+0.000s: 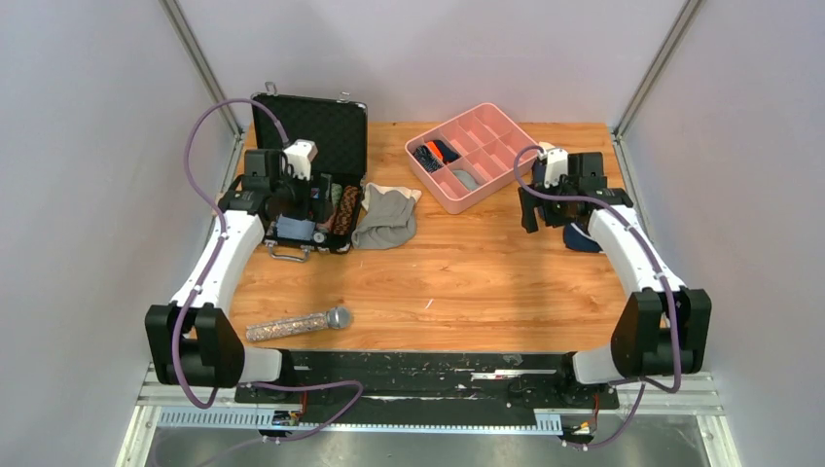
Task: Roll the underwear
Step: Move the storage box to the center of the board.
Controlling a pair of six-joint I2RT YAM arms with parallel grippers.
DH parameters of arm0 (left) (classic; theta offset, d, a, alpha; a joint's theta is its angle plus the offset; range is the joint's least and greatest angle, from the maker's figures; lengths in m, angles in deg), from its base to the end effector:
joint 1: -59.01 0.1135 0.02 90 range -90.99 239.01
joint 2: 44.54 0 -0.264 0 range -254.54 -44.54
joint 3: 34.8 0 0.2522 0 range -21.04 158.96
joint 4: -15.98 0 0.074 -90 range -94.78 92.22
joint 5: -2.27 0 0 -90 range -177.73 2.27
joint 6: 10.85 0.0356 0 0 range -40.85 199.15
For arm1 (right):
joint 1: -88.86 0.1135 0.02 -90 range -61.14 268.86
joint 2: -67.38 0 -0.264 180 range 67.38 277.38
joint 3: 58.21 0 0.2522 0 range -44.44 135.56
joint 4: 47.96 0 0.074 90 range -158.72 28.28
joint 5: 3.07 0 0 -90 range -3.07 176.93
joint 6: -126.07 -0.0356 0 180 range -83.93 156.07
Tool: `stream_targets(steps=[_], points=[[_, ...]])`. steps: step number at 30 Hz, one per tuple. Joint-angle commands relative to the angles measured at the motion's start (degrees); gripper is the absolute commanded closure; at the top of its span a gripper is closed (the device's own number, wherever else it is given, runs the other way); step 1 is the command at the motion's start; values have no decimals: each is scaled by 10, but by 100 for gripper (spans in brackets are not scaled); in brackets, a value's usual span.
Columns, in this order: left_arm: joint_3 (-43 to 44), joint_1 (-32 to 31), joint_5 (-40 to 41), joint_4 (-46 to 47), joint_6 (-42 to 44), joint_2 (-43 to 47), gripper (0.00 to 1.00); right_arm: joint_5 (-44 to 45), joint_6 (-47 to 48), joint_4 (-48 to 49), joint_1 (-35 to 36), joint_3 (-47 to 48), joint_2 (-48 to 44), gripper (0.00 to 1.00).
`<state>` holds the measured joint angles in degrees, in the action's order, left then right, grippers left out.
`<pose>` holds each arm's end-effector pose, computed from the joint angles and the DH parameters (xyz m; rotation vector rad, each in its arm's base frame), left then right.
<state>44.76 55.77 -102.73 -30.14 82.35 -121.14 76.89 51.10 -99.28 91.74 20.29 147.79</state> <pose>0.2888 -0.0256 0.3092 0.2610 2.2969 -0.3042 0.2927 0.0209 0.2780 -0.4581 2.4416 0.1296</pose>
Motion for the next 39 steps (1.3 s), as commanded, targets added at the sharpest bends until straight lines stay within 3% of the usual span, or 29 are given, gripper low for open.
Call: stream_targets(steps=[1, 5, 7, 10, 14, 19, 23, 26, 31, 35, 39], points=[[-30, 1, -73, 13, -27, 33, 0, -20, -53, 60, 5, 47, 40, 0], [-61, 1, -107, 21, -48, 43, 0, -162, -62, 42, 12, 123, 112, 0], [-72, 2, -108, 22, -54, 48, 0, -188, -78, 39, 36, 170, 154, 1], [-86, 1, -97, 28, -62, 61, 0, -168, -99, 40, 100, 240, 220, 9], [-92, 1, -88, 29, -60, 79, 0, -120, -178, 55, 152, 327, 306, 34], [-103, 2, -80, 8, -63, 99, 0, -63, -286, 60, 186, 403, 400, 48], [-119, 3, -83, 0, -65, 113, 0, -66, -318, 56, 207, 454, 448, 47], [-121, 10, -82, -1, -66, 115, 0, -63, -317, 57, 225, 466, 466, 40], [-113, 14, -84, 8, -74, 105, 0, -49, -321, 60, 252, 469, 486, 41], [-91, 14, -88, 13, -77, 94, 2, 32, -310, 60, 271, 476, 479, 48], [-38, -18, -86, 35, -77, 67, 8, 97, -271, 65, 275, 484, 452, 39]])
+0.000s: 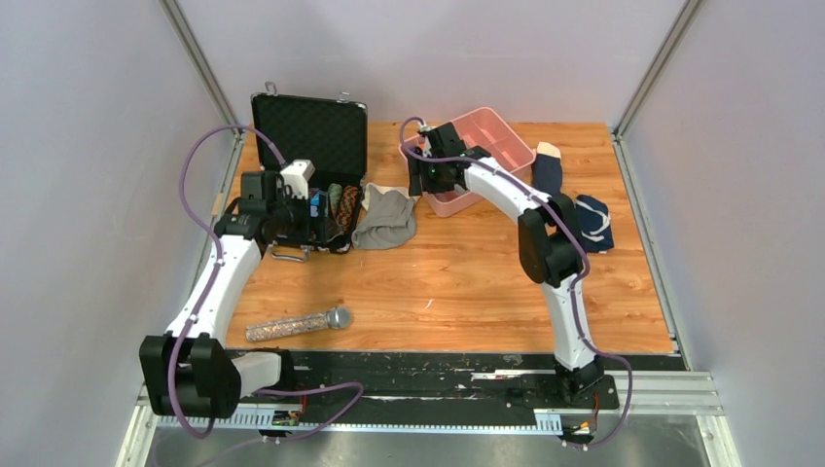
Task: Roll the underwear
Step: Move the storage box to the center of the board, then flatten out the underwear at the center of the board.
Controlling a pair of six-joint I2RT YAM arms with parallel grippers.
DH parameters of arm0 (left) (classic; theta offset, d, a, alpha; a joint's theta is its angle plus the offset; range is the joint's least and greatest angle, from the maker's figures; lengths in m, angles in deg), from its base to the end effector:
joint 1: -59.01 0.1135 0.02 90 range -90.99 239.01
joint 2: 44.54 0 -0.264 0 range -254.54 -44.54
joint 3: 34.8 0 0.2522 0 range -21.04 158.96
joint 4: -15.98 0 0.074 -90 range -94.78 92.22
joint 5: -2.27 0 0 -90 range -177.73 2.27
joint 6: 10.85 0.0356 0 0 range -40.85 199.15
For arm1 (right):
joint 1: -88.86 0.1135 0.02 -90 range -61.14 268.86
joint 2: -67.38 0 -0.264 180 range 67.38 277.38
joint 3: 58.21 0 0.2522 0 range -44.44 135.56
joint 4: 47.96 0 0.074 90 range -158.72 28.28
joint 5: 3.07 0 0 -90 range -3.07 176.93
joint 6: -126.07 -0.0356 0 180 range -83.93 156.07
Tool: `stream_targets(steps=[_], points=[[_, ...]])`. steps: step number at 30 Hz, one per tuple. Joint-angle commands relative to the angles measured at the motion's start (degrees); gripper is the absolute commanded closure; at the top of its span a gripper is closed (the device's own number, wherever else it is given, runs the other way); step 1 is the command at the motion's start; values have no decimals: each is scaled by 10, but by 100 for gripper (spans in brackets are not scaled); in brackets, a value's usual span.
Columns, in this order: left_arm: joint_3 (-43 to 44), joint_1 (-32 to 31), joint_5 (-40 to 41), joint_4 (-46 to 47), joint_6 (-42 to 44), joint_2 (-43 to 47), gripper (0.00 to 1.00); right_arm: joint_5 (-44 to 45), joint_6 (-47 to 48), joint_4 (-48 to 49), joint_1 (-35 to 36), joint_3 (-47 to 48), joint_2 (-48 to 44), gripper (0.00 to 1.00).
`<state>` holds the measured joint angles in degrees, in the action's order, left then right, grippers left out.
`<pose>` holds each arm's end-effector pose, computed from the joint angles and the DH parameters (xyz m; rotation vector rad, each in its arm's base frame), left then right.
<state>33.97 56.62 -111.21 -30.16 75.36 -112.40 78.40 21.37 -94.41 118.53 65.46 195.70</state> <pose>0.2470 -0.0245 0.2863 0.1711 2.3336 -0.5356 0.4350 0.2539 0.2152 -0.3941 2.4898 0.5100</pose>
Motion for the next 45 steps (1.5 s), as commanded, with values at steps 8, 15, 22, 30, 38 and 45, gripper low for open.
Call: stream_targets(steps=[8, 15, 22, 30, 38, 45], points=[[256, -149, 50, 35, -16, -236, 20, 30, 104, 17, -73, -28, -161, 37], [380, -248, 172, 59, -22, -434, 25, 29, 169, 19, -142, -192, -373, 35], [467, -294, 265, 66, -26, -553, 36, 55, 172, 4, -163, -303, -527, 35], [480, -302, 333, 85, -12, -605, 42, 43, 160, -4, -181, -345, -561, 34], [477, -302, 361, 83, 9, -592, 74, 36, 163, 4, -190, -336, -544, 34], [431, -301, 288, 103, 37, -472, 100, 4, 159, 14, -190, -360, -540, 33]])
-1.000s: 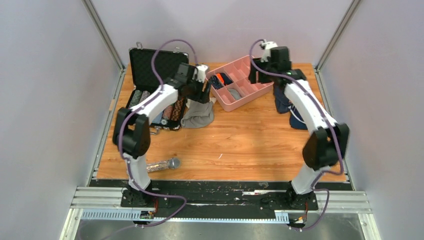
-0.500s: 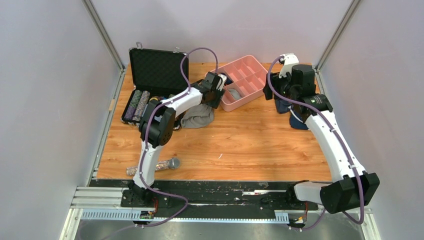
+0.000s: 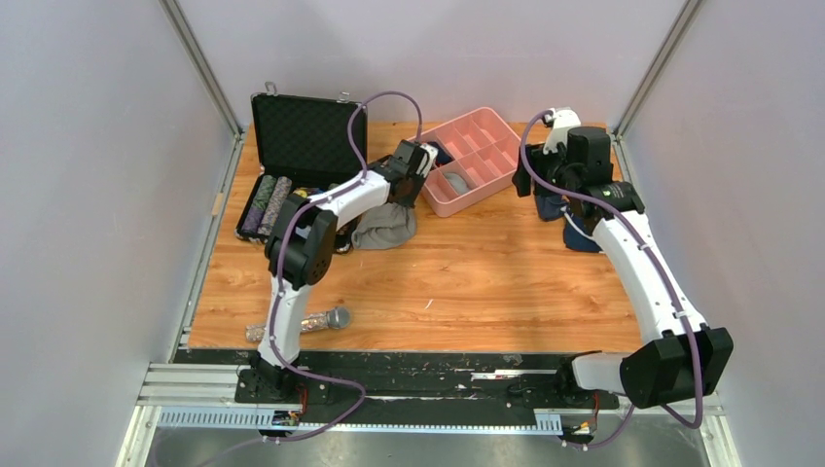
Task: Roll the underwear
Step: Flatten out the underwear at the center of the board.
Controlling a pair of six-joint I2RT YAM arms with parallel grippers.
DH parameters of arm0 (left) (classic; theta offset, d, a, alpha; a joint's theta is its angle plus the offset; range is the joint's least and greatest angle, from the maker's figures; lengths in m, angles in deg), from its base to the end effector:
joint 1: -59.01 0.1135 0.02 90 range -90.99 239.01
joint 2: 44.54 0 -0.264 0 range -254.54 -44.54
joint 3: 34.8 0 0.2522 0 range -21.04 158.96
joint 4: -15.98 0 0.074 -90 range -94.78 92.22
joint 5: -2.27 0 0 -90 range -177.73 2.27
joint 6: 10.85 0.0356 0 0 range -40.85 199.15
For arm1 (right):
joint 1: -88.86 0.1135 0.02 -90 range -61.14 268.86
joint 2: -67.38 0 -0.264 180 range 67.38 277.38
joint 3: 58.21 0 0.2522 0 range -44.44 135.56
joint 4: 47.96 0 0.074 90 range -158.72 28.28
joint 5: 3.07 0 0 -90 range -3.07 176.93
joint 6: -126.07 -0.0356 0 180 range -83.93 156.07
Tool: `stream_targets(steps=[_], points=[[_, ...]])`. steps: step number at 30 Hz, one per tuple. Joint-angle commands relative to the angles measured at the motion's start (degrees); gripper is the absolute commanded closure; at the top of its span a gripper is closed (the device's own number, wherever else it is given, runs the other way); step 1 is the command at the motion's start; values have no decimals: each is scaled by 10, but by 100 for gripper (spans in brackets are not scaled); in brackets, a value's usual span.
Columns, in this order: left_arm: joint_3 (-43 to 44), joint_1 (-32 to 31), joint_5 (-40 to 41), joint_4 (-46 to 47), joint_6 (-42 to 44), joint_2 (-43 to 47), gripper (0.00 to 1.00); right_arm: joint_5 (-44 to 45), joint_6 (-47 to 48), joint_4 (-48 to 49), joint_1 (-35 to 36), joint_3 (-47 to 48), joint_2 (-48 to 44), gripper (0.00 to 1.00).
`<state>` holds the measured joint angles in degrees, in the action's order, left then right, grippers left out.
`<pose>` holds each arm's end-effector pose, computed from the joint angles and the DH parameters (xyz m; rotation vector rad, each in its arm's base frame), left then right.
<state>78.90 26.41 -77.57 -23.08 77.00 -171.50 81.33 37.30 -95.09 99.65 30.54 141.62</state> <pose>0.4169 -0.2592 0.1803 0.5748 2.3964 -0.0420 0.2789 0.0567 0.3718 -0.2814 2.1253 0.2022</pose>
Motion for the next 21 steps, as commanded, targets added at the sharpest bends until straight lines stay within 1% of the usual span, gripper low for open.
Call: stream_targets(steps=[1, 2, 3, 4, 5, 6, 7, 8, 9, 11, 13, 15, 18, 21], points=[[-25, 2, -66, 33, 30, 150, 100, -31, 1, 22, -1, -14, 1, 33], [-41, 2, -109, 33, 48, 168, 100, -35, 4, 23, -1, -17, 1, 33], [-51, 4, -134, 33, 57, 207, 100, -39, 7, 24, -1, -19, 2, 33], [-71, 5, -181, 35, 76, 226, 100, -44, 14, 25, -1, -22, 2, 33], [-84, 5, -202, 37, 98, 268, 100, -51, 20, 26, -1, -26, 3, 33], [-108, 5, -247, 41, 110, 290, 100, -62, 29, 27, -1, -28, 3, 32], [-120, 5, -272, 42, 142, 327, 100, -87, 44, 28, -1, -32, 4, 30], [-140, 4, -321, 35, 161, 346, 100, -120, 62, 27, -2, -34, 5, 26], [-148, 1, -362, 31, 204, 381, 100, -158, 81, 25, -2, -38, 5, 24], [-167, -5, -405, 12, 259, 422, 100, -233, 123, 19, -2, -46, -2, 22], [-165, -6, -435, -23, 303, 451, 100, -316, 187, 19, -3, -64, -16, 20], [-150, -7, -454, -47, 306, 471, 100, -372, 222, 20, -3, -76, -22, 19], [-133, -9, -491, -70, 271, 504, 100, -421, 219, 19, -3, -76, -19, 19], [-147, -18, -477, -73, 243, 531, 100, -474, 235, 15, 1, -81, -19, 18]])
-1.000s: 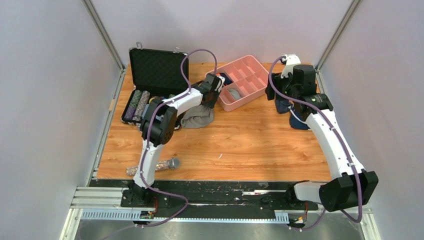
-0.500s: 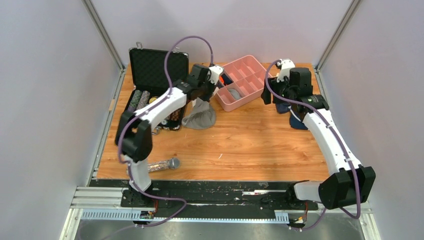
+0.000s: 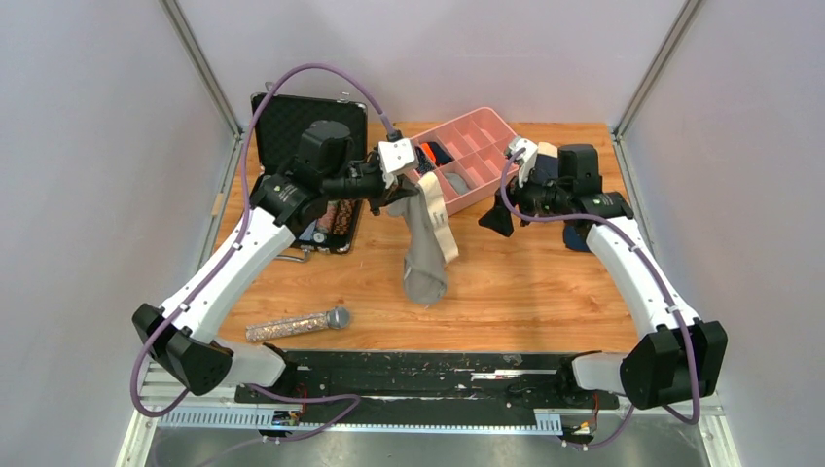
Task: Roll the underwear
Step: Flatten out the underwear at the center of the board.
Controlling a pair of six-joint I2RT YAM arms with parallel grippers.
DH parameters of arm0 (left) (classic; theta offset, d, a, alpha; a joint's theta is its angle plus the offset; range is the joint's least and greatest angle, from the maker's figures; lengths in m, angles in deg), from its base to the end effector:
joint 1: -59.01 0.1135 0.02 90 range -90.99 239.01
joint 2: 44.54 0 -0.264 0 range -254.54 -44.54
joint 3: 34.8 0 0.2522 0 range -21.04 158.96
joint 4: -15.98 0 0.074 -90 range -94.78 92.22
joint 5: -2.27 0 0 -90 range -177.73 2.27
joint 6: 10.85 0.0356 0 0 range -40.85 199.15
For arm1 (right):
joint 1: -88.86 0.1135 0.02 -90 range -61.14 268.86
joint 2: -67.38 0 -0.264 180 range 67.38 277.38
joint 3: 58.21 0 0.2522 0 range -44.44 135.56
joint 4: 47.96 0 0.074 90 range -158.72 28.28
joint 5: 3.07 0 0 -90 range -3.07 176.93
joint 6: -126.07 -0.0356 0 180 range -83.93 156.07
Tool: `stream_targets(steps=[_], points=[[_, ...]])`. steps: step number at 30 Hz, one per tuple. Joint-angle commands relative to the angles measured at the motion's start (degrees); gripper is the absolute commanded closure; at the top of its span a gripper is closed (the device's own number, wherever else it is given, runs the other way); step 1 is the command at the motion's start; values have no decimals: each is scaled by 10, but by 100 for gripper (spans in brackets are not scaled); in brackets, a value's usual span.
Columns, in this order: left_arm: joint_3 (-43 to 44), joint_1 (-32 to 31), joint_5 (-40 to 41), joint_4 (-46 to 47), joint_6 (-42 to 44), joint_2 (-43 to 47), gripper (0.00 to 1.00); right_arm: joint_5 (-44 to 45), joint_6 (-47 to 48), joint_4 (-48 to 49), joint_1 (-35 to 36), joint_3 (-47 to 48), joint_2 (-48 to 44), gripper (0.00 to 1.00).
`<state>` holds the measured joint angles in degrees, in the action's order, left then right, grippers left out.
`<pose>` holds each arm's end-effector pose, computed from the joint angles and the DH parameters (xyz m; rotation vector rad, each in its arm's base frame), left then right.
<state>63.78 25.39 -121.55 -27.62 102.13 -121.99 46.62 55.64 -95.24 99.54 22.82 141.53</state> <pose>0.2335 -0.1791 0.4225 1.2523 1.5037 -0.6994 0.2663 0.0737 0.3321 -0.9084 1.9704 0.7062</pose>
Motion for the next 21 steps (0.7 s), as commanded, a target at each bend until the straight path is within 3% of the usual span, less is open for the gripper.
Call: stream_targets(steps=[1, 6, 12, 18, 21], points=[[-2, -8, -32, -30, -6, 45, 100, -140, 68, 14, 10, -10, -21, 18], [-86, -8, 52, -14, -58, 51, 100, -131, 124, 11, 68, -38, -17, 19], [-200, -3, 161, 79, -180, 37, 100, -107, 1, 60, 77, -87, 40, 28], [-220, 29, 301, 87, -268, -7, 100, -27, 14, 109, 134, -127, 101, 29], [-224, 53, 351, 88, -281, -12, 100, 1, -27, 134, 141, -107, 146, 29]])
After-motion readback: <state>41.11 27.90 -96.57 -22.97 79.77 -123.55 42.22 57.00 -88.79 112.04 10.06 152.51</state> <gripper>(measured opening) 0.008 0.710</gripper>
